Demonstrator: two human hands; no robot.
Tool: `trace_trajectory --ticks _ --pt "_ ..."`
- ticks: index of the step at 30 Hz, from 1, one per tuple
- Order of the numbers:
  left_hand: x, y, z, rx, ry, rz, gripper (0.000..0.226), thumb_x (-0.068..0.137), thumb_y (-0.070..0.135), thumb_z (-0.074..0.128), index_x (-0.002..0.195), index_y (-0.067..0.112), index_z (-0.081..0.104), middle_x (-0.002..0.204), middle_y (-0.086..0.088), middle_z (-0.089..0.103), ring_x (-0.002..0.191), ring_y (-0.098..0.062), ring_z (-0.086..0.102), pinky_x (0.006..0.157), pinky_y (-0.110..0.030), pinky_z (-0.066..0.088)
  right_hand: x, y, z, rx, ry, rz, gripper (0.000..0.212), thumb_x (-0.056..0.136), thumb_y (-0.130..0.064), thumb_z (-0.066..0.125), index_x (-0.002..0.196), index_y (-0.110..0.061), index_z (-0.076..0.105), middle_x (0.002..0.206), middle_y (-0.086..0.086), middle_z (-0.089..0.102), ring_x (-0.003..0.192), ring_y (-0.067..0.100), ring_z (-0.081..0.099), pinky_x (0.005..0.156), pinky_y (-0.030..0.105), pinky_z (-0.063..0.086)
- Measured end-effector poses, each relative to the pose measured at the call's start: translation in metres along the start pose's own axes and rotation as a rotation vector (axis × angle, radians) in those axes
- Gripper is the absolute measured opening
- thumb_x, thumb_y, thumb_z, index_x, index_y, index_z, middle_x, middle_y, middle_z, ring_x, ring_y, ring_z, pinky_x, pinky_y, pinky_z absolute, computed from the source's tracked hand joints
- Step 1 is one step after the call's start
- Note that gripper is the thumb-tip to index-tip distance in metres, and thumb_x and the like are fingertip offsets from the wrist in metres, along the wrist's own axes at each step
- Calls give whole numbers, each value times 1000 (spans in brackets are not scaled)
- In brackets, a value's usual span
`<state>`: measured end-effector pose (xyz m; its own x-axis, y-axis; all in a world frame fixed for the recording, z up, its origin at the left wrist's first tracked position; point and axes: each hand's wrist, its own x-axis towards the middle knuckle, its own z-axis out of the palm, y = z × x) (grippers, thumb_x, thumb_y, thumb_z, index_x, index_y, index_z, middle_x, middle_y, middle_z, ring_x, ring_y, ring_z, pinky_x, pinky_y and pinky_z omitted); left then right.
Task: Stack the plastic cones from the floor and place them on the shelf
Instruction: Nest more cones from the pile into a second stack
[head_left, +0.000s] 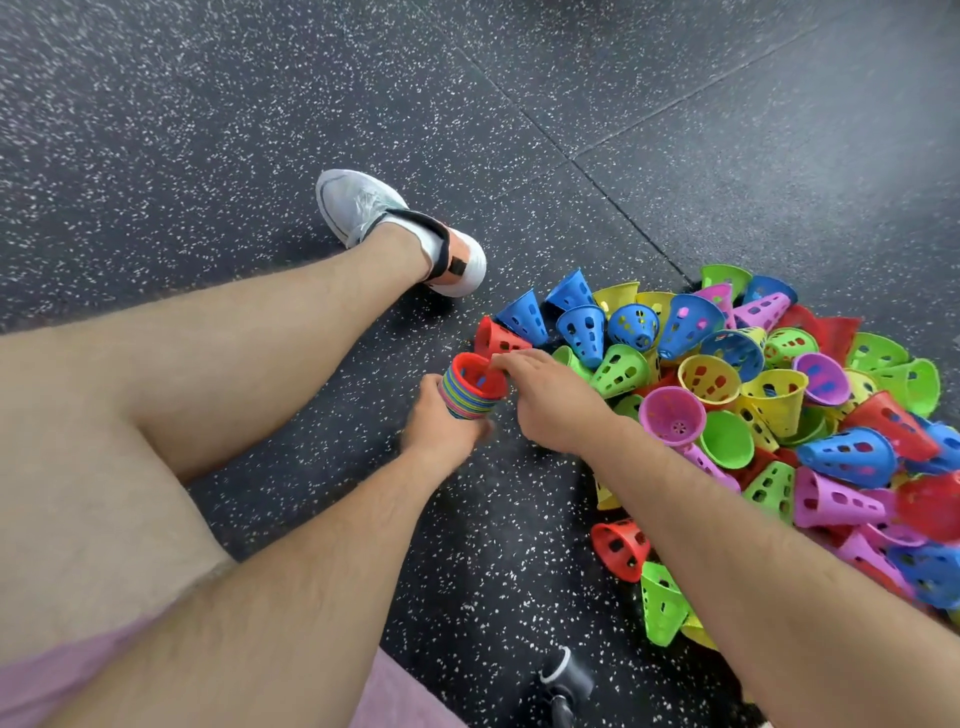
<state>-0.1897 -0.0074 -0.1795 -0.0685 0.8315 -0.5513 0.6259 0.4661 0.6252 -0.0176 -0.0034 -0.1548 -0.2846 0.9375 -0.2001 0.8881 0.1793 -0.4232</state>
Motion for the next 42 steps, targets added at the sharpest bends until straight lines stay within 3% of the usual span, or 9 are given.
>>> trace_trajectory --ticks 5,8,15,20,23,29,32,36,42 --pt "12 -6 0 -87 45 -25 64 72 32 90 112 28 41 105 2 68 89 -25 64 73 -31 41 37 8 -8 -131 48 41 56 86 -1 53 138 -22 53 131 6 55 118 30 46 94 44 46" --pt "14 -10 1 -120 62 -42 63 73 33 90 112 28 41 104 3 67 90 -26 63 75 -31 42 65 5 -8 -319 -72 -41 59 83 -8 66 137 -27 53 135 8 45 120 32 44 94 44 47" --pt "17 -8 4 -77 84 -63 62 71 39 86 114 32 41 111 3 68 97 -28 66 85 -39 53 83 0 -12 -531 -171 -89 35 94 -12 55 128 -18 61 134 8 44 124 28 42 99 37 43" --pt "14 -10 5 -12 75 -27 68 71 46 87 119 33 41 115 5 66 98 -26 66 80 -36 50 60 8 -18 -509 14 -90 30 81 -4 66 110 -11 66 107 16 58 103 38 55 85 44 46" --pt "12 -11 6 1 78 -4 68 72 45 89 118 33 41 115 6 66 99 -24 66 82 -37 50 41 19 -26 -494 194 -21 22 74 -7 77 92 -12 65 80 12 61 80 35 59 67 38 49" --pt "3 -3 9 65 67 64 65 72 43 88 119 33 44 110 8 66 94 -22 61 82 -35 48 -5 31 -28 -317 491 87 10 93 -17 64 98 -10 69 74 9 67 73 35 59 56 39 47" --pt "0 3 11 98 57 91 63 76 40 86 125 28 48 113 5 66 94 -22 59 78 -30 39 -19 26 -17 -214 494 115 17 97 -25 58 100 -12 69 75 7 67 74 35 60 57 40 49" --pt "-3 5 15 97 62 106 64 74 38 89 123 28 50 115 3 68 101 -25 66 79 -32 44 -23 19 -13 -173 508 89 27 96 -29 49 97 -12 71 77 6 69 70 34 61 59 40 51" --pt "-4 15 21 57 58 152 65 71 38 90 123 28 51 113 3 69 101 -25 67 87 -39 52 -25 19 -10 -117 316 23 32 97 -31 44 106 -14 69 88 7 71 85 34 61 73 45 52"
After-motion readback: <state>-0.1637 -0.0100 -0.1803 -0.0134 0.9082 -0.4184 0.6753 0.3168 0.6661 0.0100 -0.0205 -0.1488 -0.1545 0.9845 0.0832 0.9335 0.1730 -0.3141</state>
